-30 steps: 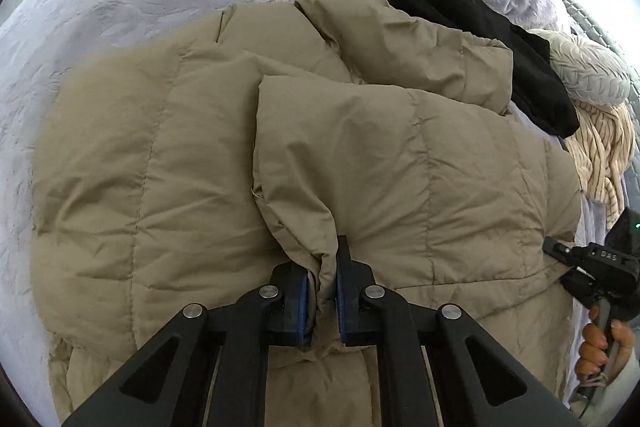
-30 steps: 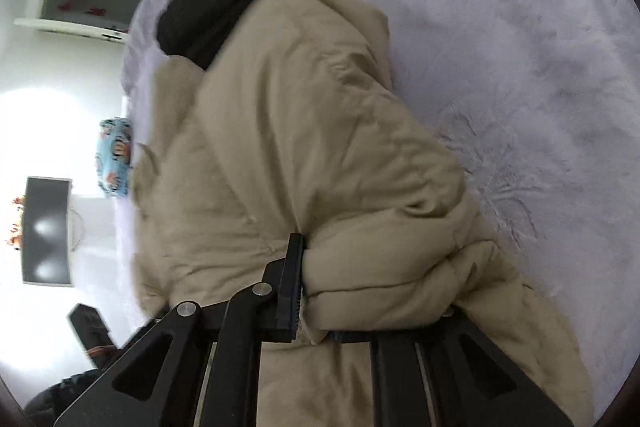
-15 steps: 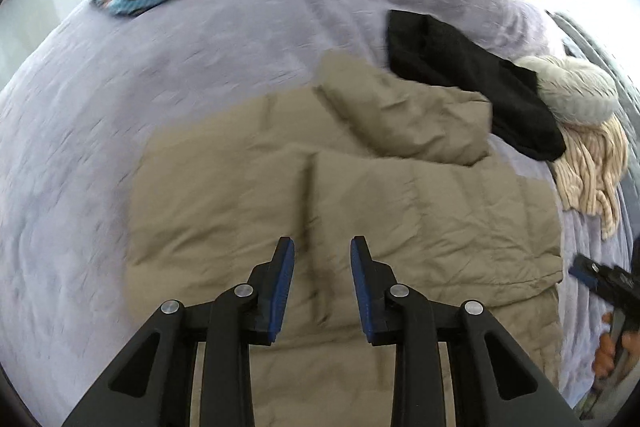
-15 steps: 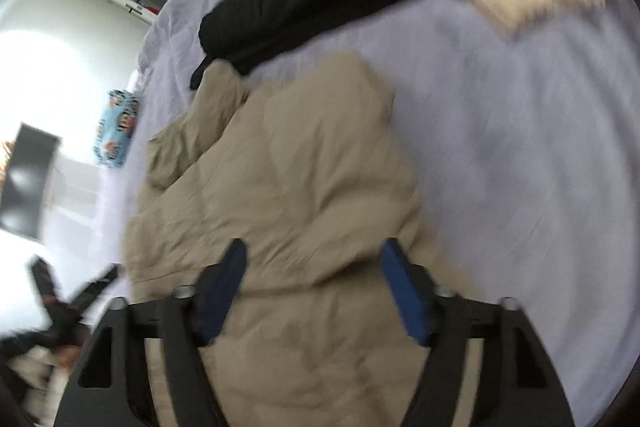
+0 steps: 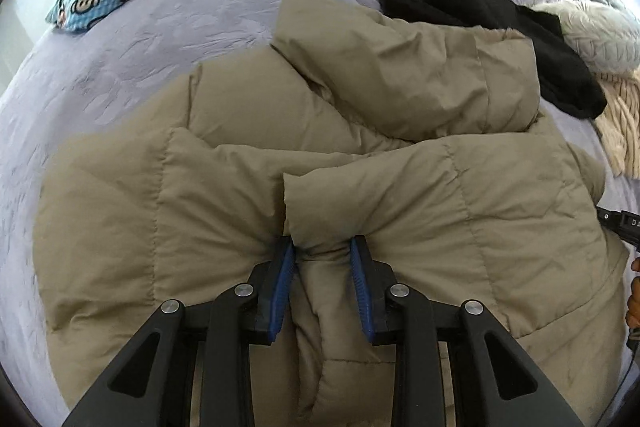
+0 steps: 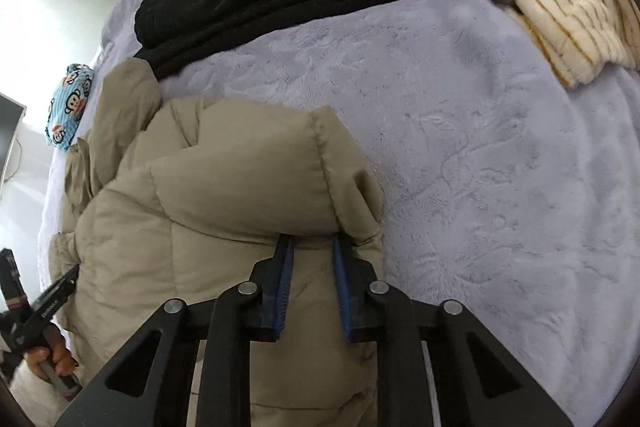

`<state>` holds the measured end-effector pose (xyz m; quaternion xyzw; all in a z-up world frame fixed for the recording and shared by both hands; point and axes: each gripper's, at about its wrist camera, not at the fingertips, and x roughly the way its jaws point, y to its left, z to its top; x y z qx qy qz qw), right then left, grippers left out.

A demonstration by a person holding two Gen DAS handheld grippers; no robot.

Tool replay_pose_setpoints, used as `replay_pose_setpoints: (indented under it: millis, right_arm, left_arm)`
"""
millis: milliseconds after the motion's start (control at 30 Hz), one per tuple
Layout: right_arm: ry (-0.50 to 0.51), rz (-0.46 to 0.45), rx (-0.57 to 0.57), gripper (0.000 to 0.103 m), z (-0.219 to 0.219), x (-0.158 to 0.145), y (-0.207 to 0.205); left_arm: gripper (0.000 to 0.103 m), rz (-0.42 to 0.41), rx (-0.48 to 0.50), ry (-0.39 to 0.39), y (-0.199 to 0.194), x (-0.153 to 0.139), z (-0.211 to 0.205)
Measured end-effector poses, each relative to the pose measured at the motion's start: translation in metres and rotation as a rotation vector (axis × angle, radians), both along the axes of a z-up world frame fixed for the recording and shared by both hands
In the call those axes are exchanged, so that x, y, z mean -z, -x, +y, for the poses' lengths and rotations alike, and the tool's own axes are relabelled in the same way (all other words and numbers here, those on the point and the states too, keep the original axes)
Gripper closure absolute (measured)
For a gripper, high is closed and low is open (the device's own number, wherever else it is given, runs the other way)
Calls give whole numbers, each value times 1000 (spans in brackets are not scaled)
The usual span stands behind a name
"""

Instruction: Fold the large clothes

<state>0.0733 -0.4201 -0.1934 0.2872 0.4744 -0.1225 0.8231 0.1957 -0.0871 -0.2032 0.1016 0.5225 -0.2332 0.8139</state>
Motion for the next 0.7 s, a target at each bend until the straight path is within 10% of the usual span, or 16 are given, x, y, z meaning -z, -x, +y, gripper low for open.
replay_pose_setpoints:
  millis: [333, 700]
  right_arm:
    - [373, 59, -66, 61, 52, -47, 25]
    - [241, 104, 24, 42, 56, -50, 70]
  left_arm:
    - [72, -36, -44, 24, 27, -45, 31]
    - [72, -9, -62, -127, 61, -37, 38]
